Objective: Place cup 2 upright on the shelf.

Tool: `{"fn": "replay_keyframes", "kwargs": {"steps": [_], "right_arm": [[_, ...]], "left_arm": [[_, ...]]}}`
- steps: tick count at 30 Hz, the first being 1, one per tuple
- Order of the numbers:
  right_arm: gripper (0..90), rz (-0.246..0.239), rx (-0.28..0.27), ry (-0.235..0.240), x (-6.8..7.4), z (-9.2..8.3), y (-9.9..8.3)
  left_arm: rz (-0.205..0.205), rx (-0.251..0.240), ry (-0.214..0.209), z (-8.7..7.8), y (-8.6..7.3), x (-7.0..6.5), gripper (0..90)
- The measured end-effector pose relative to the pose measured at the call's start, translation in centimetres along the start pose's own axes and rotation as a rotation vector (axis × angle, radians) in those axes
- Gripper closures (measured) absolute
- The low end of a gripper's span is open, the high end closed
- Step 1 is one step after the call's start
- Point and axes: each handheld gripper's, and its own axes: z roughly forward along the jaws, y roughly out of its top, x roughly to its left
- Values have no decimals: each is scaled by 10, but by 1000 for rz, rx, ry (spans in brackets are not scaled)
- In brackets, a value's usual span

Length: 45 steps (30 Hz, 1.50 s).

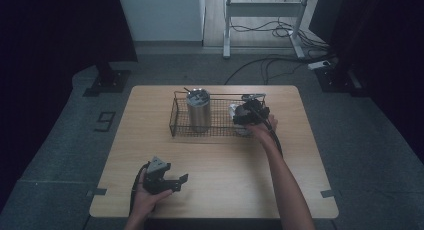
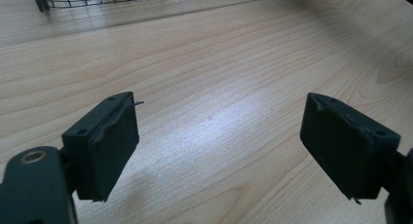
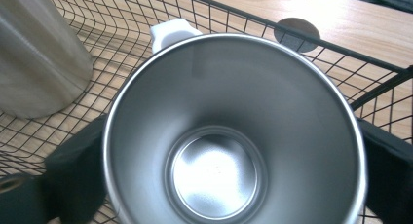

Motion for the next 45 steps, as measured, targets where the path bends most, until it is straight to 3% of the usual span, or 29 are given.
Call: {"fn": "replay_keyframes", "kwargs": {"steps": [10,18,23,27,30,45], "right_arm": [[0,33,-89,43,-3,-12,3],[0,56,-177,41,-5,-31,6],[59,62,-222,68,-6,-44,3],[81,43,-225,63,-4,-52,0],[129,53,-266,63,-3,-58,-5],[165,52,-298,122,-10,-80,-31]], "left_arm": [[5,9,-4,3,-1,-3,143],[3,6,-3,2,0,-3,144],[3,8,1,2,0,-2,144],[4,13,4,3,-1,-3,144],[5,18,6,4,-1,-3,144],[5,23,3,5,-1,-4,144]]}}
